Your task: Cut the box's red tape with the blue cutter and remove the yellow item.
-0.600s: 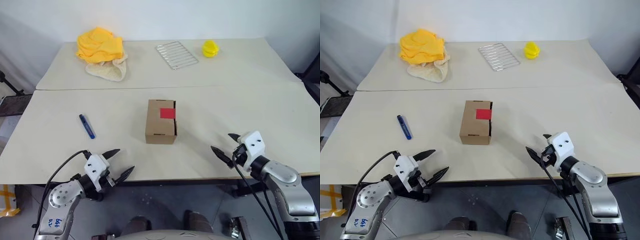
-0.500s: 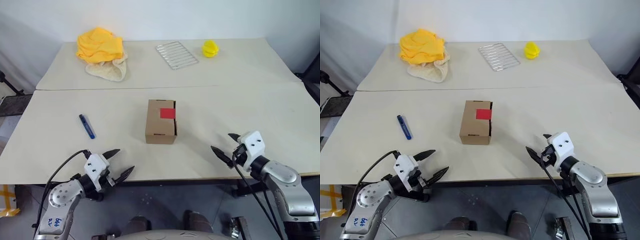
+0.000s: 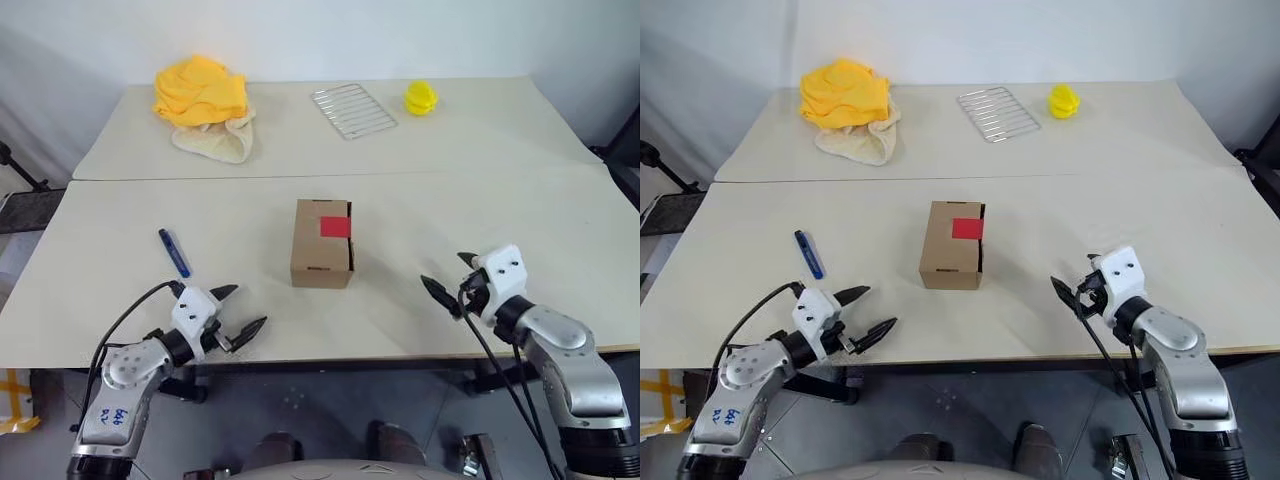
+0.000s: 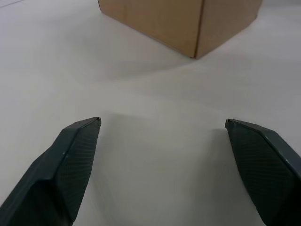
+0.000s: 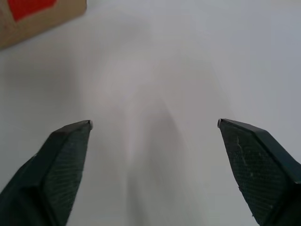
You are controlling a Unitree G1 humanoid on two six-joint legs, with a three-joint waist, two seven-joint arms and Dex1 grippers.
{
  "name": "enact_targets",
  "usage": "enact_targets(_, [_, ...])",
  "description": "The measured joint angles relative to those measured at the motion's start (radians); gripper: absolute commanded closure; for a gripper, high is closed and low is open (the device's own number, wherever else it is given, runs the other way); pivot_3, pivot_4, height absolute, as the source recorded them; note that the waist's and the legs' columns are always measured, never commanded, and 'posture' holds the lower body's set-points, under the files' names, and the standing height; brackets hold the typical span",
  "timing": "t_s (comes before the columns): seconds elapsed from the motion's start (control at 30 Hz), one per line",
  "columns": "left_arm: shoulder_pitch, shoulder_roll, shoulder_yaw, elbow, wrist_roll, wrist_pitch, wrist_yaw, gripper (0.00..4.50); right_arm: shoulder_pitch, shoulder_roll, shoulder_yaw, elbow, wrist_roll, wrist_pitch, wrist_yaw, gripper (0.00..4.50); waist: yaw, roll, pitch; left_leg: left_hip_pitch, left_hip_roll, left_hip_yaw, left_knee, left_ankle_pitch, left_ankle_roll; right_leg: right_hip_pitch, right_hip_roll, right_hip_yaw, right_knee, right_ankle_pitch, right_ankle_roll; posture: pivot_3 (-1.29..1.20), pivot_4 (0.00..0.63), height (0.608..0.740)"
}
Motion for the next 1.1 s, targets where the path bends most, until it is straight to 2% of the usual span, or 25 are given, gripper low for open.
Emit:
enact_targets(0.23, [-0.201, -0.029, -0.015, 0.188, 0.046, 0.0, 0.06, 3.02, -0.078, -0.001, 0.056, -0.054, -0.012, 0.066, -0.014, 3.66, -0.002, 0.0, 0.0, 0.001, 0.001, 0.001, 0.0, 0.0, 0.0, 0.0, 0.002, 0.0, 0.001, 0.0, 0.0, 0.0, 0.15, 0.74])
enact_targets(0.3, [-0.255, -0.038, -0.017, 0.249, 0.059, -0.011, 0.074, 3.6, -0.109, -0.001, 0.08, -0.047, -0.014, 0.082, -0.014, 4.32, -0.002, 0.0, 0.0, 0.001, 0.001, 0.001, 0.0, 0.0, 0.0, 0.0, 0.002, 0.0, 0.0, 0.0, 0.0, 0.0, 0.15, 0.74])
enact_targets(0.33, [-0.269, -0.041, -0.017, 0.264, 0.065, -0.016, 0.079, 3.95, -0.119, -0.001, 0.089, -0.041, -0.019, 0.086, -0.014, 4.5, -0.002, 0.0, 0.0, 0.0, 0.001, 0.001, 0.0, 0.0, 0.0, 0.0, 0.002, 0.0, 0.0, 0.0, 0.0, 0.0, 0.15, 0.74])
enact_targets(0.4, [-0.304, -0.052, -0.017, 0.31, 0.07, -0.032, 0.08, 4.47, -0.157, -0.001, 0.104, -0.002, -0.028, 0.086, -0.014, 4.5, -0.003, 0.0, 0.0, 0.001, 0.001, 0.002, 0.0, 0.0, 0.0, 0.0, 0.002, 0.0, 0.0, 0.0, 0.0, 0.0, 0.15, 0.74])
enact_targets(0.63, [-0.442, -0.101, -0.05, 0.455, 0.067, -0.037, 0.007, 4.47, -0.433, 0.049, 0.196, 0.308, -0.065, 0.086, 0.017, 4.5, -0.002, -0.001, 0.001, 0.0, 0.0, 0.009, 0.0, 0.001, 0.0, 0.0, 0.002, -0.001, 0.0, 0.0, 0.0, 0.0, 0.15, 0.74])
enact_targets(0.83, [-0.499, -0.174, -0.096, 0.473, 0.053, 0.002, -0.073, 4.47, -0.596, 0.104, 0.273, 0.511, -0.066, 0.115, 0.11, 4.5, -0.005, -0.001, 0.001, -0.002, 0.001, 0.009, 0.0, 0.0, 0.0, 0.0, 0.002, -0.003, -0.002, 0.0, 0.0, 0.0, 0.15, 0.74])
enact_targets(1.0, [-0.498, -0.2, -0.153, 0.423, 0.059, 0.039, -0.106, 4.47, -0.644, 0.122, 0.302, 0.512, -0.064, 0.138, 0.167, 4.5, -0.003, -0.001, 0.001, -0.004, 0.0, 0.007, 0.001, 0.0, 0.0, 0.0, 0.002, -0.005, -0.004, 0.0, 0.001, 0.0, 0.15, 0.74])
enact_targets(1.1, [-0.484, -0.195, -0.194, 0.349, 0.069, 0.109, -0.119, 4.47, -0.64, 0.095, 0.311, 0.448, -0.062, 0.196, 0.204, 4.5, -0.004, 0.0, 0.001, -0.006, 0.001, 0.006, 0.001, 0.0, 0.0, -0.001, 0.002, -0.005, -0.005, 0.0, 0.001, 0.0, 0.15, 0.74])
